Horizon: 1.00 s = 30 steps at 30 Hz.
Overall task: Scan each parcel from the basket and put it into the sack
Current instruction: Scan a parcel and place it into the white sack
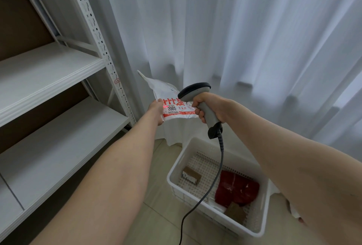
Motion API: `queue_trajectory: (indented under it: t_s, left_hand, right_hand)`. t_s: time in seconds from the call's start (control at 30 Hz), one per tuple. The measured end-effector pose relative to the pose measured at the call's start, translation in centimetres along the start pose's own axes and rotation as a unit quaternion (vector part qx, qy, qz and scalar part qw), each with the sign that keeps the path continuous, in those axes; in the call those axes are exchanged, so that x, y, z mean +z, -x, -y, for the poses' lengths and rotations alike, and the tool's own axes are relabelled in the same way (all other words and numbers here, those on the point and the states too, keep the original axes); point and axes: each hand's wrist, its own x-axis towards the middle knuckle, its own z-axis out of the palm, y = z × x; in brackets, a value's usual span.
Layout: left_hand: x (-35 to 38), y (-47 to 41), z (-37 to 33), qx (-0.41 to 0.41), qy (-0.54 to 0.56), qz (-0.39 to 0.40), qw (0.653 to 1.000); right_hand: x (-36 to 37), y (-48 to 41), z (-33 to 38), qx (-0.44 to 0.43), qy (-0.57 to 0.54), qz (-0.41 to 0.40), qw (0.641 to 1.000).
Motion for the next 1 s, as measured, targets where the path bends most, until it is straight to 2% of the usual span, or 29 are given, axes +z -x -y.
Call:
queue_trajectory:
  t_s: [0.63,0.8,1.0]
  left_hand:
    - [-2.3,-1.1,-0.2,-0.002,0.012,0.014,1.0]
    - [-3.5,-1.7,0.2,0.002,0.003,0.021,1.0]
    - [-7.1,-1.5,1.9,0.031,-0.036,0.029,0.998]
  right_hand:
    - [2.4,-1.3,0.3,0.002,-0.006,-0.019,1.0]
    - [3.8,-2.1,-0.8,0.007,-0.035,-0.013,0.999]
    - [5.9,-3.2,-3.6,-0.001,-0.106,-0.048,0.993]
